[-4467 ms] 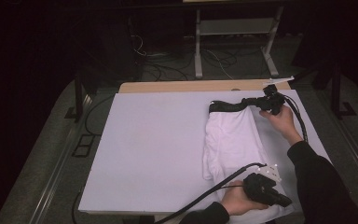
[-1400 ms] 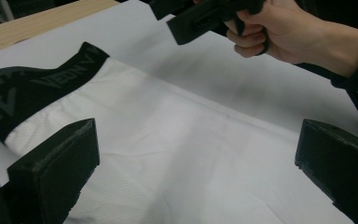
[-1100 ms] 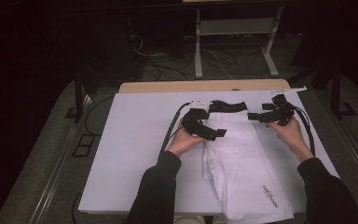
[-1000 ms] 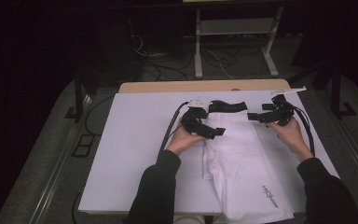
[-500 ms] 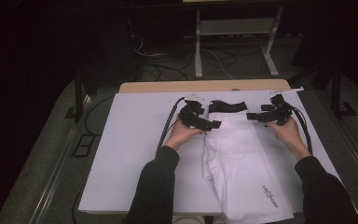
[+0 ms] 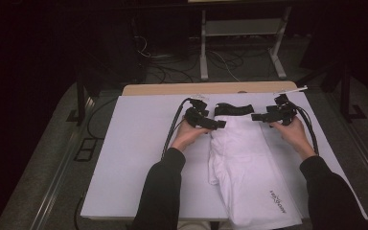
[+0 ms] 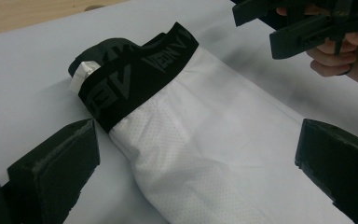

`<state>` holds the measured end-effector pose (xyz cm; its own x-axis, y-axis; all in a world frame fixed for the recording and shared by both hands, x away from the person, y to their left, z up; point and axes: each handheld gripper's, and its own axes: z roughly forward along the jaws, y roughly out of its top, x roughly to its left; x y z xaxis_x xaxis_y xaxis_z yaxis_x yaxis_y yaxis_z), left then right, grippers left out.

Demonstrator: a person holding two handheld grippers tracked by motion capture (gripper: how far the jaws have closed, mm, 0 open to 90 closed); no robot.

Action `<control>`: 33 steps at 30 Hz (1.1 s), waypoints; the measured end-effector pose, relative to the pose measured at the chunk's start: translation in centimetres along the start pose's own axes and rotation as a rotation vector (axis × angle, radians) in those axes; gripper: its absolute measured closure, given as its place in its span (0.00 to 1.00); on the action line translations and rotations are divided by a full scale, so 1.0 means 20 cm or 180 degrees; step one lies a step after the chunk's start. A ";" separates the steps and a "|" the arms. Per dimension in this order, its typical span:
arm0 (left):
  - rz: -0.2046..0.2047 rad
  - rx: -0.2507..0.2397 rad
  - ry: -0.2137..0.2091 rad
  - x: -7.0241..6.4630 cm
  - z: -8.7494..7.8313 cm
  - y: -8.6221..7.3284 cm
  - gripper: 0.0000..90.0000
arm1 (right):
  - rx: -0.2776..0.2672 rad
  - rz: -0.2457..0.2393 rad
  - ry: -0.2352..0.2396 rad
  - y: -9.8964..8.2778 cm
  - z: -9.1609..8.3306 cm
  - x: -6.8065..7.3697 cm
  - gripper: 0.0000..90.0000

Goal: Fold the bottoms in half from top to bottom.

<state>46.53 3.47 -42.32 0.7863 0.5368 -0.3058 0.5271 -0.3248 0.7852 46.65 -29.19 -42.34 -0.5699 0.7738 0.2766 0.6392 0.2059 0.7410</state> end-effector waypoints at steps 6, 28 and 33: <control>-0.0119 -0.0012 0.0016 0.05 0.03 -0.01 0.00 | 0.0084 0.0010 -0.0025 0.00 0.04 0.00 0.00; -0.0416 0.0124 0.0051 0.13 0.09 -0.06 0.02 | 0.0250 0.0237 0.0100 -0.03 0.05 -0.07 0.17; -0.0423 0.0142 0.0028 0.13 0.10 -0.07 0.06 | 0.0268 0.0301 0.0141 -0.04 0.05 -0.09 0.23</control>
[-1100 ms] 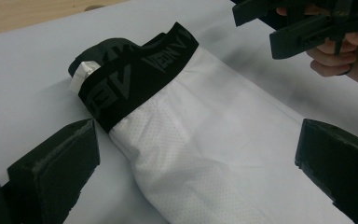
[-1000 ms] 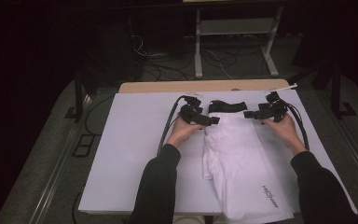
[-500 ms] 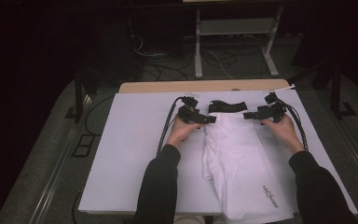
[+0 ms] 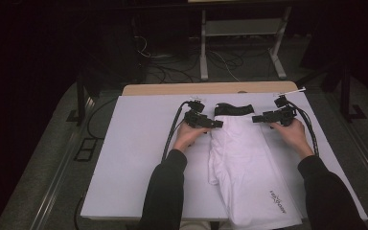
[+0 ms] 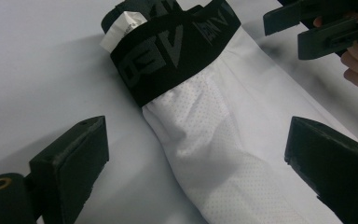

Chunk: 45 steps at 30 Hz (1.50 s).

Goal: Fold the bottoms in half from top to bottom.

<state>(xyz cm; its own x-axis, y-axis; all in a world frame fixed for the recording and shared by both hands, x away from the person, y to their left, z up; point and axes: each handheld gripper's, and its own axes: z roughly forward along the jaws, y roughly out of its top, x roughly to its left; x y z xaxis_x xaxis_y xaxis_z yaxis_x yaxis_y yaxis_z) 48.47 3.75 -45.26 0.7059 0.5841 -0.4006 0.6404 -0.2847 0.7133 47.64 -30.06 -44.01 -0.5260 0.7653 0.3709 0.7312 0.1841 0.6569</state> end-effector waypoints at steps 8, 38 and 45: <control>-0.0081 -0.0002 -0.0052 0.00 0.02 -0.01 0.14 | 0.0104 0.0040 0.0091 -0.02 0.02 -0.02 0.34; -0.0404 0.0070 0.0024 0.02 0.08 -0.03 0.89 | 0.0282 0.0033 -0.0227 -0.05 0.08 0.05 0.97; -0.0355 0.0035 0.0022 0.01 0.06 -0.02 0.96 | 0.0123 0.0262 0.0000 -0.06 0.05 0.02 0.98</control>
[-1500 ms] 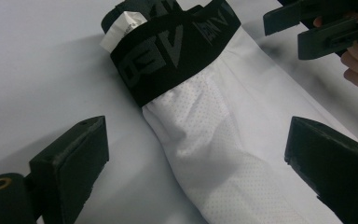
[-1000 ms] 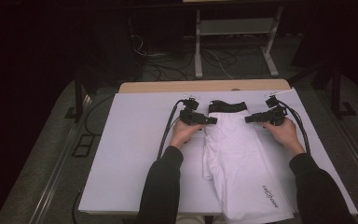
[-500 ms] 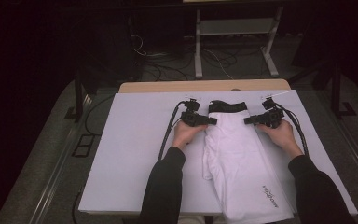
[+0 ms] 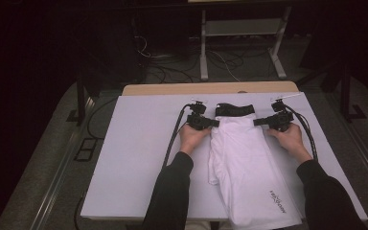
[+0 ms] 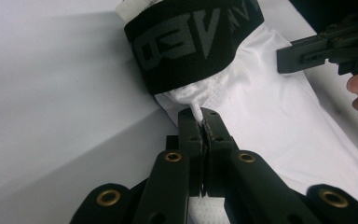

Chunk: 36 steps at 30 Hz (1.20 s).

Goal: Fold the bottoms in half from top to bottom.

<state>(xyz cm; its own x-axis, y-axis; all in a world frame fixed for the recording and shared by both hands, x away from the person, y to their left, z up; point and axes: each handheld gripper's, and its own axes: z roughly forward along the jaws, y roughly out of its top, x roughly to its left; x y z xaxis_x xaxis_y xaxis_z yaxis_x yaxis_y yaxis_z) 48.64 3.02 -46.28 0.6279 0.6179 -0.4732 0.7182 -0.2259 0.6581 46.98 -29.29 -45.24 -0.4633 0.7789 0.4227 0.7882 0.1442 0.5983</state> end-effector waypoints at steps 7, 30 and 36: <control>0.0053 -0.0062 -0.0010 -0.03 -0.03 0.02 0.97 | -0.0150 0.0024 0.0166 0.00 -0.06 0.00 0.98; 0.0209 -0.0127 -0.0086 -0.14 -0.18 0.08 0.97 | -0.0279 -0.0207 0.0154 0.04 -0.17 0.08 0.98; 0.0265 -0.0119 -0.0107 -0.18 -0.21 0.09 0.96 | -0.0297 -0.0257 0.0155 0.04 -0.21 0.11 0.98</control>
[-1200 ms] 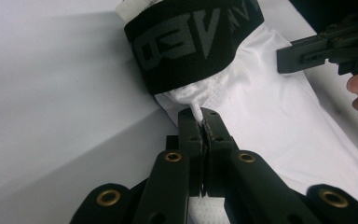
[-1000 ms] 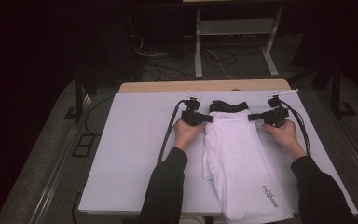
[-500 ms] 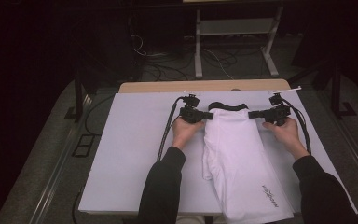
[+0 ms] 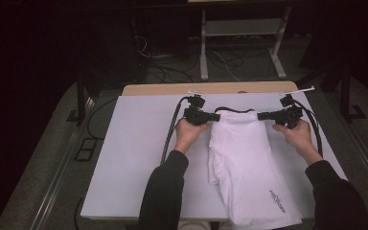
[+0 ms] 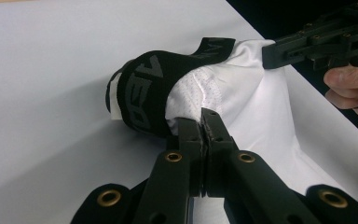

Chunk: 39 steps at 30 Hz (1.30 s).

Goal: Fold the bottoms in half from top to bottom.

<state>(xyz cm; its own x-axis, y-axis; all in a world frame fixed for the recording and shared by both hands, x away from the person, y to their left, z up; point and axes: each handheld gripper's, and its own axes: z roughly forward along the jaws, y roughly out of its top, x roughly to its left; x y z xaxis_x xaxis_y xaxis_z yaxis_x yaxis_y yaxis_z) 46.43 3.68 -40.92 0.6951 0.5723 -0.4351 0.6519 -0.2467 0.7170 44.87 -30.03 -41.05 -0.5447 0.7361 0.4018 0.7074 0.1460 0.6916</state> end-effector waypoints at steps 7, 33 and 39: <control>0.0047 -0.0017 -0.0025 -0.05 -0.03 0.01 0.97 | -0.0047 -0.0045 0.0016 0.00 -0.06 0.03 0.98; 0.0235 -0.0069 -0.0198 -0.22 -0.14 0.01 0.97 | -0.0166 -0.0163 0.0101 -0.08 -0.21 0.12 0.98; 0.0278 -0.0066 -0.0228 -0.25 -0.16 -0.01 0.97 | -0.0180 -0.0194 0.0122 -0.10 -0.23 0.14 0.98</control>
<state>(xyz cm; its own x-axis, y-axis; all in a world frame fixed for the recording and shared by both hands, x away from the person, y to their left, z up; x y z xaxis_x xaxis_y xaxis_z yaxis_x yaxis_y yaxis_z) 41.92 3.30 -37.11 0.7693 0.4918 -0.4078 0.5821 -0.2763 0.7647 39.89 -31.30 -38.58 -0.6035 0.7011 0.3798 0.6465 0.1515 0.7477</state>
